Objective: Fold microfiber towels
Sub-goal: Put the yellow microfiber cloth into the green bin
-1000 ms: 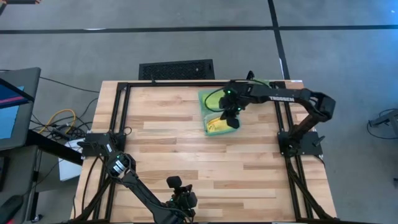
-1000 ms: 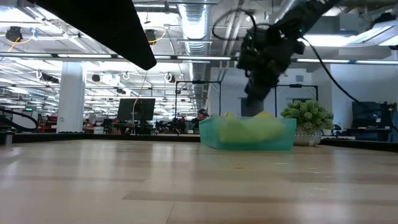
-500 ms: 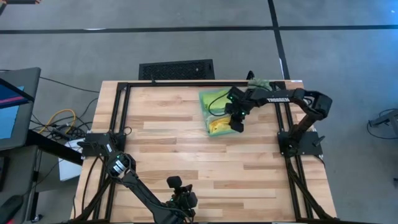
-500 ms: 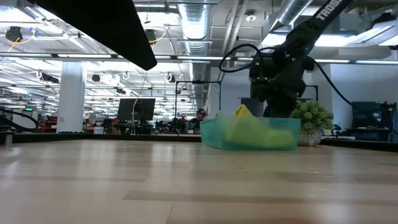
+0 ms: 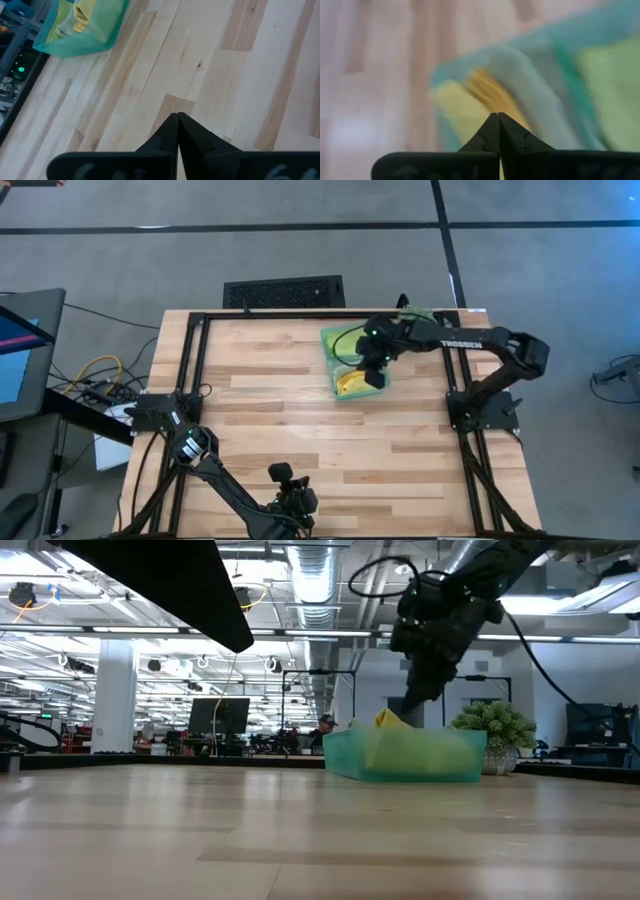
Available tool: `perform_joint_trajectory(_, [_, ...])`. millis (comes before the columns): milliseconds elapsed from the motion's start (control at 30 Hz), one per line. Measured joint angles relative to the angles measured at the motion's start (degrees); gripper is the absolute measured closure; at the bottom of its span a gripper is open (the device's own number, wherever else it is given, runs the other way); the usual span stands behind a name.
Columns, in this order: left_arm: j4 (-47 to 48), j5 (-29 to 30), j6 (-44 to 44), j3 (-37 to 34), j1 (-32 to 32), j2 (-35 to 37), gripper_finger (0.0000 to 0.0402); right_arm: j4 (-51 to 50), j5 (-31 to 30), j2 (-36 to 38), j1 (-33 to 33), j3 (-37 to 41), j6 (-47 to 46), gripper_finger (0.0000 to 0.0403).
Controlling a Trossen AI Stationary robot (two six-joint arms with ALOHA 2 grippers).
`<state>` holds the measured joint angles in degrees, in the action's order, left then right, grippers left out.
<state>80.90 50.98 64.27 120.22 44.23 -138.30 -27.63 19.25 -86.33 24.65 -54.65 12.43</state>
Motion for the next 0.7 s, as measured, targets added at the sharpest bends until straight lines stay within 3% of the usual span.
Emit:
perform_joint_trajectory(133, [-0.04, 0.0, 0.0, 0.0, 0.0, 0.0, 0.0401, 4.94, 3.89, -1.76, -2.58, -0.09, -0.12, 0.0384])
perform_joint_trajectory(500, [-0.29, 0.04, -0.02, 0.0, 0.0, -0.02, 0.0401, 15.39, 3.26, -17.67, -5.88, -0.12, 0.0, 0.0384])
perform_joint_trajectory(700, [-0.43, 0.26, -0.61, 0.0, -0.02, -0.02, 0.0401, 14.35, 4.37, -20.52, -5.44, -2.73, 0.0, 0.0379])
